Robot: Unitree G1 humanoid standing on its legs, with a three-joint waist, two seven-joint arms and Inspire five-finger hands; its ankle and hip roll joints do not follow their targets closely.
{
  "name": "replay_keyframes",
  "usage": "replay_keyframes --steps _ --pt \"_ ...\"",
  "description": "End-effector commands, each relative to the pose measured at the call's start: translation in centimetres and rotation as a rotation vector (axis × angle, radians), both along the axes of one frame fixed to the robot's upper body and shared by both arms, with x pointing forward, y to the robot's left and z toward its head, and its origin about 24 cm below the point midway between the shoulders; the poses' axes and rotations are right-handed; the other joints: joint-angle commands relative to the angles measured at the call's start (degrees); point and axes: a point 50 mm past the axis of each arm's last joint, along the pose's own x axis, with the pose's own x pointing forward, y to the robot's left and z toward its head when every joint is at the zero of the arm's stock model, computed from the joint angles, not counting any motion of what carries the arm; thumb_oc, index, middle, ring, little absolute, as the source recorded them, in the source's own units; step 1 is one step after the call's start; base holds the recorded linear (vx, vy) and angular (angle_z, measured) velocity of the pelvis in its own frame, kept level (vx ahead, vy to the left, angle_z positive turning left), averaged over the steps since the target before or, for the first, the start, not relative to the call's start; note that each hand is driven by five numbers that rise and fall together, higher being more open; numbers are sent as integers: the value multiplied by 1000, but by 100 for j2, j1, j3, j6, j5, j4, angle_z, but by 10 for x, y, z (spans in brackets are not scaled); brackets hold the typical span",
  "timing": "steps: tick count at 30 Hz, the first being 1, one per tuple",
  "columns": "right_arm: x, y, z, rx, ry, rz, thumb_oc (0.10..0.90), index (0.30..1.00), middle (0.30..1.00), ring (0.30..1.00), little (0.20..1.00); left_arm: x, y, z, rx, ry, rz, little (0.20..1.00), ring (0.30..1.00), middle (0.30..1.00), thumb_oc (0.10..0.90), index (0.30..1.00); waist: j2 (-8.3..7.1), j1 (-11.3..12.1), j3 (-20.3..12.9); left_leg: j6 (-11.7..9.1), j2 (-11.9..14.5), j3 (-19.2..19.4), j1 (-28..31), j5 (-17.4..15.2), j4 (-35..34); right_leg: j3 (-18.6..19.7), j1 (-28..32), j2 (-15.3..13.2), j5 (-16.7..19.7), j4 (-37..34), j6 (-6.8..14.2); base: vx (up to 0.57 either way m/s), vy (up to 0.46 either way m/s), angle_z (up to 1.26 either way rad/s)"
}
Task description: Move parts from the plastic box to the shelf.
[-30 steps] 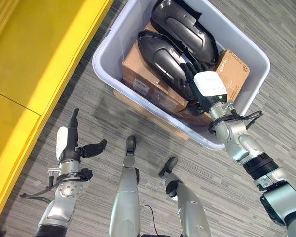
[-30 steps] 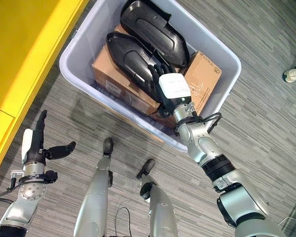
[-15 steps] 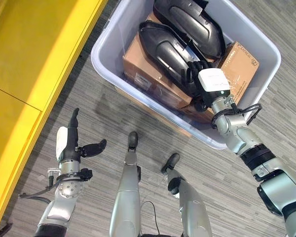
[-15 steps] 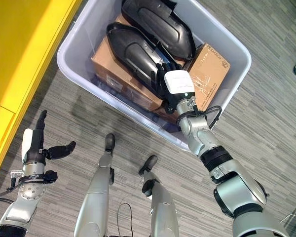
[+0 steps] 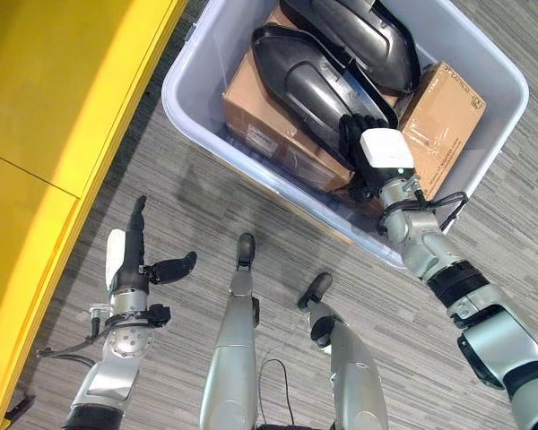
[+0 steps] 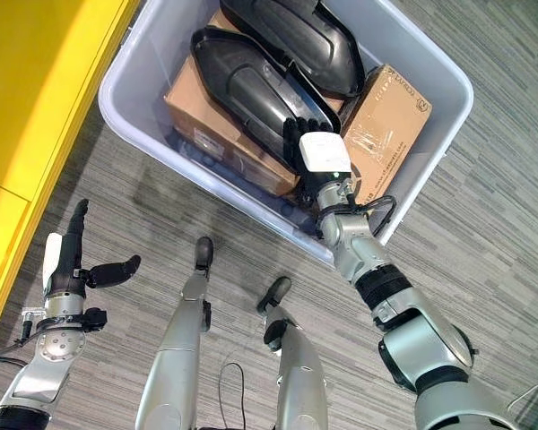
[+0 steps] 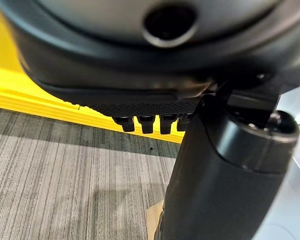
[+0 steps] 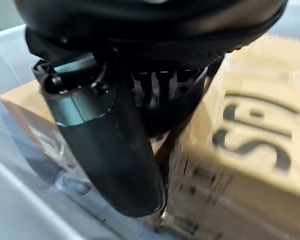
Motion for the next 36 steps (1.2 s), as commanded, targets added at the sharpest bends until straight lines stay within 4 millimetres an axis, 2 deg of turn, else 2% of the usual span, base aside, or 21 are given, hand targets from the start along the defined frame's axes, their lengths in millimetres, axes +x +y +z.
replay_keyframes --steps 1,6,9,19,32,36 --pt "-1 1 32 25 -125 37 900 1000 1000 1000 1000 -2 -9 20 -11 -133 -37 1000 1000 1000 900 1000 261 -75 -62 -110 270 292 42 -676 367 463 87 -450 299 -85 528 0 0 0" --pt "1 18 33 54 -110 86 900 1000 1000 1000 1000 -2 -10 22 -19 -146 -42 1000 1000 1000 900 1000 281 -73 -62 -107 261 290 7 -681 368 467 42 -458 308 -71 519 0 0 0" --pt "2 33 48 53 -143 133 900 1000 1000 1000 1000 -3 -8 24 -7 -150 -40 1000 1000 1000 900 1000 283 -17 -62 -114 248 261 -34 -659 324 416 -4 -457 331 -70 527 0 0 1" --pt "1 39 62 74 -181 159 900 1000 1000 1000 1000 -4 -4 27 -3 -160 -29 1000 1000 1000 900 1000 257 78 -62 -97 210 201 -136 -653 349 350 -65 -460 332 -14 546 1 -3 2" --pt "5 47 57 92 -140 165 900 1000 1000 1000 1000 -4 -4 27 -5 -161 -30 1000 1000 1000 900 1000 263 144 -62 -64 192 158 -187 -685 400 319 -79 -470 315 41 545 6 3 3" --pt "7 49 46 132 -92 164 900 1000 1000 1000 1000 -5 -5 25 -11 -153 -34 1000 1000 1000 900 1000 260 153 -62 -53 190 160 -165 -701 425 324 -54 -471 286 82 534 0 0 0"
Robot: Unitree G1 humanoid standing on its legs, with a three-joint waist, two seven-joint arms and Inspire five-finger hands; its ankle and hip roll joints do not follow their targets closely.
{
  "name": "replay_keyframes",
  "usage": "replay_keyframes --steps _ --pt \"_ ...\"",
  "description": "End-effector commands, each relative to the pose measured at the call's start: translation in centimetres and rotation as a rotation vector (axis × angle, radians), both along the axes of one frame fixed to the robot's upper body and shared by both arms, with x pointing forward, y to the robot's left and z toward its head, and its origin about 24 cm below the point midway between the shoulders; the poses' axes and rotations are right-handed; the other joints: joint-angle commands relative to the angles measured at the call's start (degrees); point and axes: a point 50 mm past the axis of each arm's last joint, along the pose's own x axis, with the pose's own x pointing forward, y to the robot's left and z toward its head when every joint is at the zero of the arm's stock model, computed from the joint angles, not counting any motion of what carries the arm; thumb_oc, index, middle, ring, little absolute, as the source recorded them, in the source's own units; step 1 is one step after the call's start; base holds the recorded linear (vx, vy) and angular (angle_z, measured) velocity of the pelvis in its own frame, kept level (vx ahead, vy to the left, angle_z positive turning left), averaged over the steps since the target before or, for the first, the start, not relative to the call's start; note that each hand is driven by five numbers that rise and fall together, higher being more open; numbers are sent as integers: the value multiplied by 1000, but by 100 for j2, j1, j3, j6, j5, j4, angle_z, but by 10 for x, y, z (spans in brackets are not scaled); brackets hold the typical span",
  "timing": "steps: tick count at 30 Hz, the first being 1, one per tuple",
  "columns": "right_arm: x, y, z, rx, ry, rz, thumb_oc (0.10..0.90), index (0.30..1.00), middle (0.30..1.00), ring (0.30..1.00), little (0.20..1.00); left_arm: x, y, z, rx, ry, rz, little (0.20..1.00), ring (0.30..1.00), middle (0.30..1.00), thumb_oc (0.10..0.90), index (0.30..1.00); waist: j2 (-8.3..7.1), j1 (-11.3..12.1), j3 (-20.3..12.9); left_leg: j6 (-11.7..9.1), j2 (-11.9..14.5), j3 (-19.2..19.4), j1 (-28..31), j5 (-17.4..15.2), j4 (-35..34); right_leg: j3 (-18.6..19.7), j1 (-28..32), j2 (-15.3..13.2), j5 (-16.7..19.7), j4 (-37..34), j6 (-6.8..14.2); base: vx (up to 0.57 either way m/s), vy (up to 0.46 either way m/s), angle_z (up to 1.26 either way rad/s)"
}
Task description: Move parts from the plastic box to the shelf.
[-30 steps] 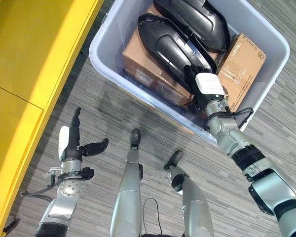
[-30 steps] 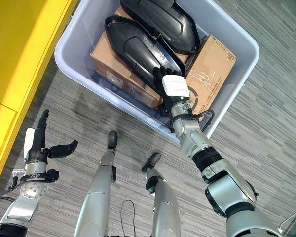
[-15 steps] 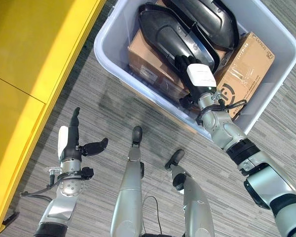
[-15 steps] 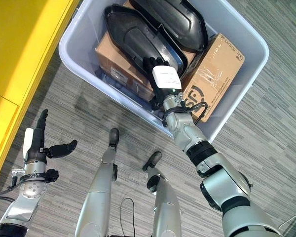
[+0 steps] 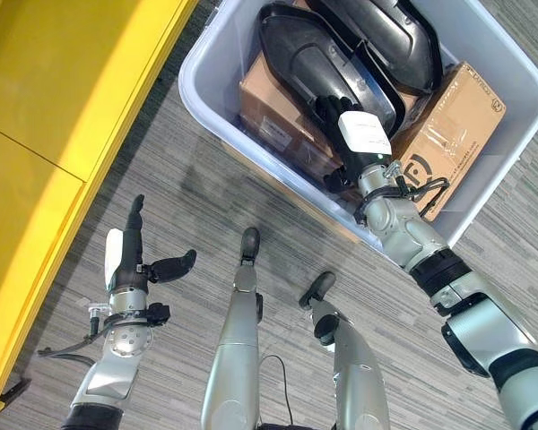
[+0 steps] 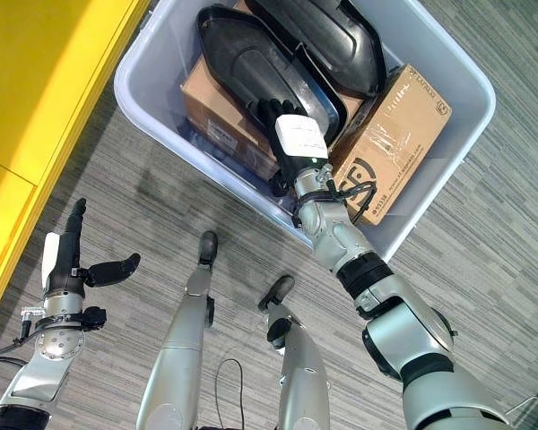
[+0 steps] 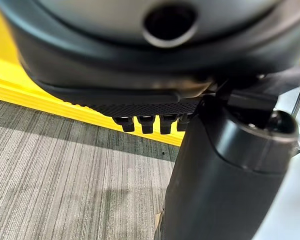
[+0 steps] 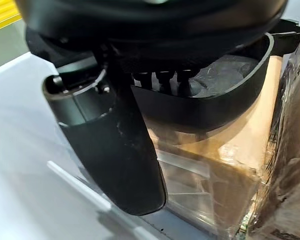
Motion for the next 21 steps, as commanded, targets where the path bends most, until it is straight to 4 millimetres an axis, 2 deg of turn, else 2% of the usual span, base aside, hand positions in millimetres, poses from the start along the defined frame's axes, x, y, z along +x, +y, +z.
replay_keyframes --steps 1,3,7,13,14,16,17,21 --pt "3 9 15 91 -35 46 900 1000 1000 1000 1000 -5 -7 22 19 -141 -38 1000 1000 1000 900 1000 259 1 -61 -27 225 347 121 -718 327 470 154 -416 401 -172 568 0 0 0" --pt "3 10 10 117 -14 43 900 1000 1000 1000 1000 -5 -7 22 17 -138 -38 1000 1000 1000 900 1000 264 5 -61 -27 226 350 136 -717 317 470 163 -416 398 -171 567 0 0 0" --pt "2 12 -12 408 90 49 900 1000 1000 1000 1000 -4 -11 16 -5 -117 -39 1000 1000 1000 900 1000 305 -8 -61 -8 226 371 173 -723 340 476 163 -421 389 -133 554 3 20 0" --pt "2 31 -13 566 139 100 900 1000 1000 1000 1000 -5 -12 12 9 -88 -50 1000 1000 1000 900 1000 297 25 -61 -5 234 394 182 -727 346 483 149 -415 373 -101 535 0 0 0" --pt "1 40 -14 638 172 128 900 1000 1000 1000 1000 -4 -13 12 20 -80 -56 1000 1000 1000 900 1000 286 35 -61 2 240 394 175 -731 359 493 138 -406 372 -89 529 0 0 0" --pt "1 46 -12 660 181 145 900 1000 1000 1000 1000 -4 -14 12 26 -77 -61 1000 1000 1000 900 1000 274 41 -61 -1 244 398 168 -732 367 494 133 -405 372 -91 527 0 0 0" --pt "1 57 -10 746 217 179 900 1000 1000 1000 1000 -2 -17 13 44 -69 -79 1000 1000 1000 900 1000 256 57 -61 2 252 395 170 -739 388 505 138 -400 367 -81 518 0 0 0" --pt "0 66 -8 843 254 212 900 1000 1000 1000 1000 1 -19 15 61 -75 -89 1000 1000 1000 900 1000 246 76 -61 4 251 391 172 -741 403 505 143 -400 370 -73 514 0 0 0"
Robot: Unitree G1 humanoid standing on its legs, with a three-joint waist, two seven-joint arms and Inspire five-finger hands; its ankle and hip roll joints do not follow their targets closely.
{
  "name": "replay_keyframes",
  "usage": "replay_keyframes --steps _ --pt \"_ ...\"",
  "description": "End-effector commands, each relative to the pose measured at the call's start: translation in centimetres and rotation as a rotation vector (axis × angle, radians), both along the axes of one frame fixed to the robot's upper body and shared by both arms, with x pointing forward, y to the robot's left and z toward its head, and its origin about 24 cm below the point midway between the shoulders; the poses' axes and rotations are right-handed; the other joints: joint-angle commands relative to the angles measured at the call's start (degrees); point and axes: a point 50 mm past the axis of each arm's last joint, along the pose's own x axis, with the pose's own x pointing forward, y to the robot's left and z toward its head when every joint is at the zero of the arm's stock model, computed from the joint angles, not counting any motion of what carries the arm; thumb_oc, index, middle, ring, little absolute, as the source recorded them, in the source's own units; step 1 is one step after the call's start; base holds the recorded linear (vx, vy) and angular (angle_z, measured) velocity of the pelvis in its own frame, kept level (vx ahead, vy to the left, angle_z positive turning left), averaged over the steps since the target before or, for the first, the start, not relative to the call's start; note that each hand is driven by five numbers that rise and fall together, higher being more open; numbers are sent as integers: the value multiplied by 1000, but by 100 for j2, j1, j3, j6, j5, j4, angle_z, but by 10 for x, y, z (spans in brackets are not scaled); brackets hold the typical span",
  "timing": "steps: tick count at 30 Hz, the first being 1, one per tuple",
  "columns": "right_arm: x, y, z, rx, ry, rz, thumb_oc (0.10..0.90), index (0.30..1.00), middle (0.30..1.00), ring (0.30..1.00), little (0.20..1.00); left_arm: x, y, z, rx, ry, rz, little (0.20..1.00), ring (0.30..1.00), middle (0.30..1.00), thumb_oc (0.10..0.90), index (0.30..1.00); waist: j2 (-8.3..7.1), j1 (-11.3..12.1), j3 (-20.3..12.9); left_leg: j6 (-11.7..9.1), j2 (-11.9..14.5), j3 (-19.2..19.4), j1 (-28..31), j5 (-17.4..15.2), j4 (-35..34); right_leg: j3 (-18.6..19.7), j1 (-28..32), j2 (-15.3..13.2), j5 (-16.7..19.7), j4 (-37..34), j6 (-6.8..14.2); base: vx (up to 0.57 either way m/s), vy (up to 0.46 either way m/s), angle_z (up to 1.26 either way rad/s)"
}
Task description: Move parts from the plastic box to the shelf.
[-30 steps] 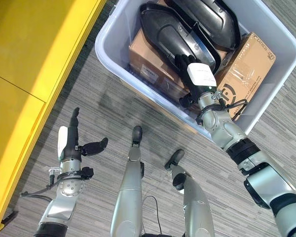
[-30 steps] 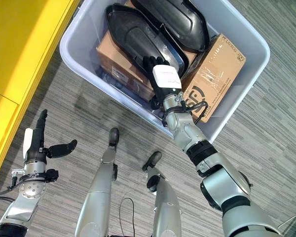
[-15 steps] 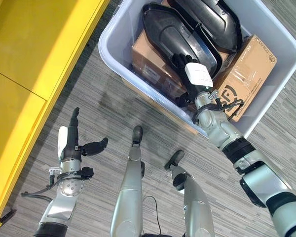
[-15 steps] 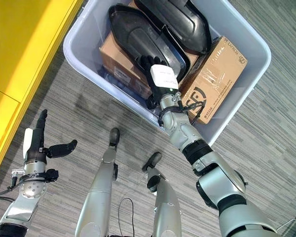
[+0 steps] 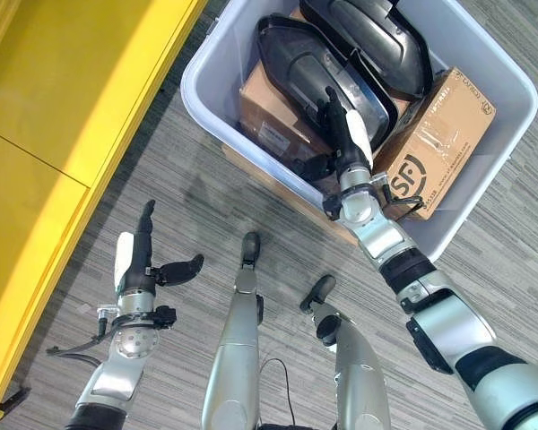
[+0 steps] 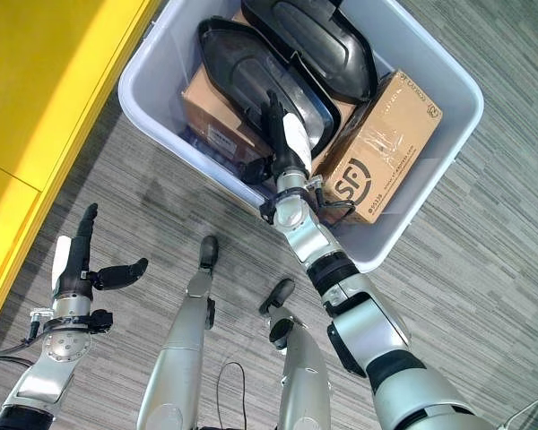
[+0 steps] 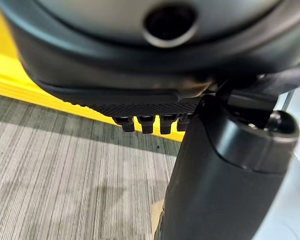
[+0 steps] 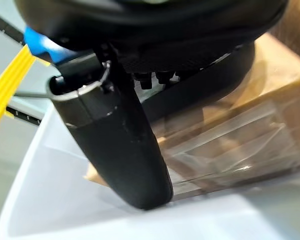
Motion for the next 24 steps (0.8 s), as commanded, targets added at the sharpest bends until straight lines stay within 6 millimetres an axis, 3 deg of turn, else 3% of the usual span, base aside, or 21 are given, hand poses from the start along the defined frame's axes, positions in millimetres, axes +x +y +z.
replay_keyframes --steps 1,5,11,24 --pt "-5 31 -8 114 64 140 900 1000 1000 1000 1000 -2 -6 24 59 -121 -44 1000 1000 1000 900 1000 202 119 -51 4 273 392 87 -685 318 464 128 -306 433 -318 550 0 0 0" --pt "-5 39 -1 118 58 168 900 1000 1000 1000 1000 1 -8 27 70 -131 -55 1000 1000 1000 900 1000 194 138 -51 4 273 388 102 -686 312 470 131 -304 432 -307 551 0 0 0" --pt "-9 54 1 286 100 234 900 1000 1000 1000 1000 5 -12 25 56 -130 -60 1000 1000 1000 900 1000 178 181 -51 15 276 376 136 -695 317 443 164 -300 406 -278 541 0 0 0" --pt "-26 90 -22 677 297 403 900 1000 1000 1000 1000 11 -19 24 50 -131 -68 1000 1000 1000 900 1000 209 291 -51 16 262 365 185 -693 330 436 195 -301 372 -233 520 0 0 0"
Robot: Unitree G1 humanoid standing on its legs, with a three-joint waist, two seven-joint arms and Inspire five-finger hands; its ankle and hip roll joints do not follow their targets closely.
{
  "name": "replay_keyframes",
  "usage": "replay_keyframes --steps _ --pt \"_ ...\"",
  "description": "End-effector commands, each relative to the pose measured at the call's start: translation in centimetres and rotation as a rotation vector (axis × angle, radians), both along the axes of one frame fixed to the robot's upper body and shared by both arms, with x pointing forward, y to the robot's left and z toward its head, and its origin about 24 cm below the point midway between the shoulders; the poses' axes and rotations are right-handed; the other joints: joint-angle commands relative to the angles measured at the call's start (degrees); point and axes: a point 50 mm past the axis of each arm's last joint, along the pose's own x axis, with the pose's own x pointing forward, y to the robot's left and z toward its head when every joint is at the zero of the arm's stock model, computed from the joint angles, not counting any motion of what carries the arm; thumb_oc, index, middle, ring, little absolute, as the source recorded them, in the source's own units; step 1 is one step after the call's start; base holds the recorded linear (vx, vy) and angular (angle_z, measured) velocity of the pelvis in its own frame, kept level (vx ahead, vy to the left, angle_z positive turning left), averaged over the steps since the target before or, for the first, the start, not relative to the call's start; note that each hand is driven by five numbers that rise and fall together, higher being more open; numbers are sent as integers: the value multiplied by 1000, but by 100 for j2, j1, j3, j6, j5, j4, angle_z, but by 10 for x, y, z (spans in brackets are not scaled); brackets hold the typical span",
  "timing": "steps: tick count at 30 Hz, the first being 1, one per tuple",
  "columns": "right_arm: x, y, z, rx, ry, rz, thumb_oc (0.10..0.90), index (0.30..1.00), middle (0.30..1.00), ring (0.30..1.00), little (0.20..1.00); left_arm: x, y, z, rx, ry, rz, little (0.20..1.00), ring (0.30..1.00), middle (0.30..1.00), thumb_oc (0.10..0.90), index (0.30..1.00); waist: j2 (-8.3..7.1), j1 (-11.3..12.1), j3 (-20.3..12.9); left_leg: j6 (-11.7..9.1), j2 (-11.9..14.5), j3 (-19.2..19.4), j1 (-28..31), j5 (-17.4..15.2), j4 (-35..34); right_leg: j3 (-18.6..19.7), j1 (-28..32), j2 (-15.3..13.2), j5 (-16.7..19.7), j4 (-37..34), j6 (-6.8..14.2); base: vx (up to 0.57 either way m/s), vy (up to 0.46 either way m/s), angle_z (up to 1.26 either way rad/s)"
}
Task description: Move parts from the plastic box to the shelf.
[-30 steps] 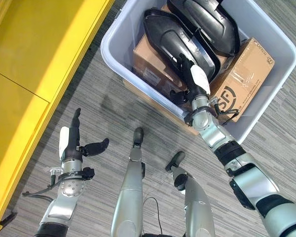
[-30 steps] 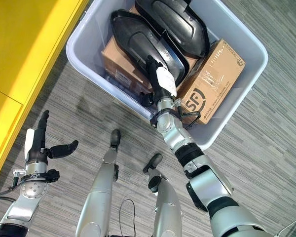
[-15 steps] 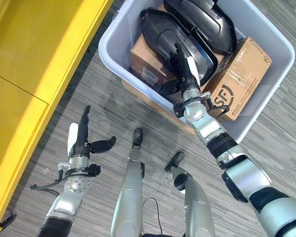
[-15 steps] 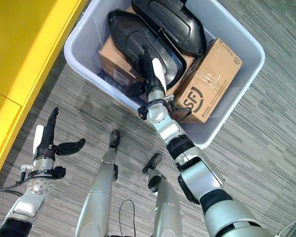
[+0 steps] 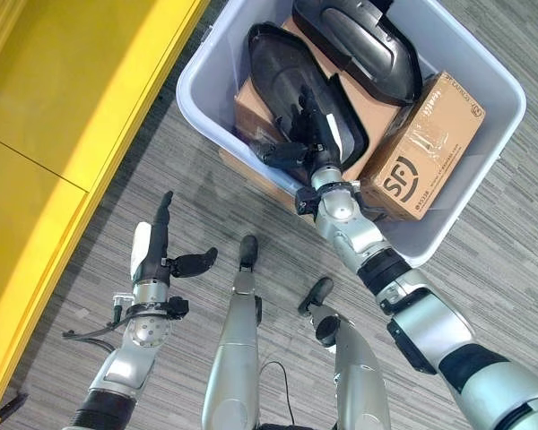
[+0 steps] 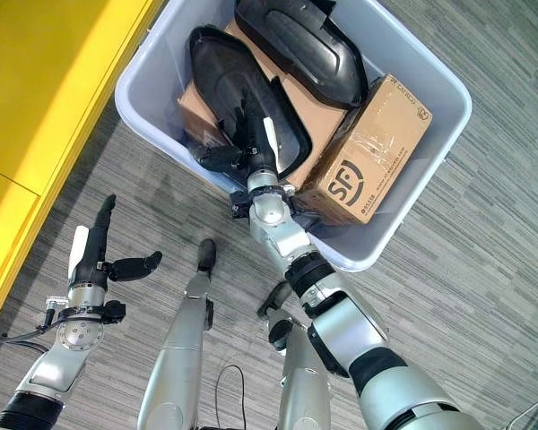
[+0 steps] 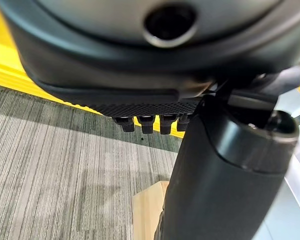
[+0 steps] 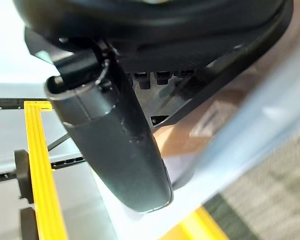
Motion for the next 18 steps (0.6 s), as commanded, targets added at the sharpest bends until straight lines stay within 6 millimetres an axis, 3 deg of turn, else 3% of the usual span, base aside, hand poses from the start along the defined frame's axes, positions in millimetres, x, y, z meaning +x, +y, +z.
replay_keyframes --steps 1,7,10,11,12,18 --pt "-14 38 -21 115 126 174 900 1000 1000 1000 1000 -2 -7 17 47 -100 -33 1000 1000 1000 900 1000 211 262 -47 64 177 372 73 -657 270 401 151 -350 478 -401 608 2 2 4" --pt "-16 44 -19 98 117 189 900 1000 1000 1000 1000 -1 -8 18 58 -109 -31 1000 1000 1000 900 1000 259 308 -47 66 171 348 64 -653 278 384 140 -359 469 -370 607 1 2 1" --pt "-15 44 -2 -8 15 184 900 1000 1000 1000 1000 0 -8 19 62 -115 -32 1000 1000 1000 900 1000 247 306 -47 65 173 349 63 -644 272 397 137 -355 467 -366 607 0 0 0" --pt "-16 44 16 -99 -86 176 900 1000 1000 1000 1000 0 -7 21 64 -122 -31 1000 1000 1000 900 1000 208 294 -47 63 178 349 70 -648 270 406 148 -350 474 -386 603 0 0 0" --pt "-16 44 16 -101 -87 176 900 1000 1000 1000 1000 0 -7 21 63 -122 -31 1000 1000 1000 900 1000 209 293 -47 63 178 350 66 -648 272 406 145 -350 474 -386 603 0 0 0" --pt "-28 46 65 -275 -361 162 900 1000 1000 1000 1000 -4 0 22 68 -126 -3 1000 1000 1000 900 1000 56 215 -47 54 207 386 69 -648 256 429 129 -336 488 -411 599 0 2 1"
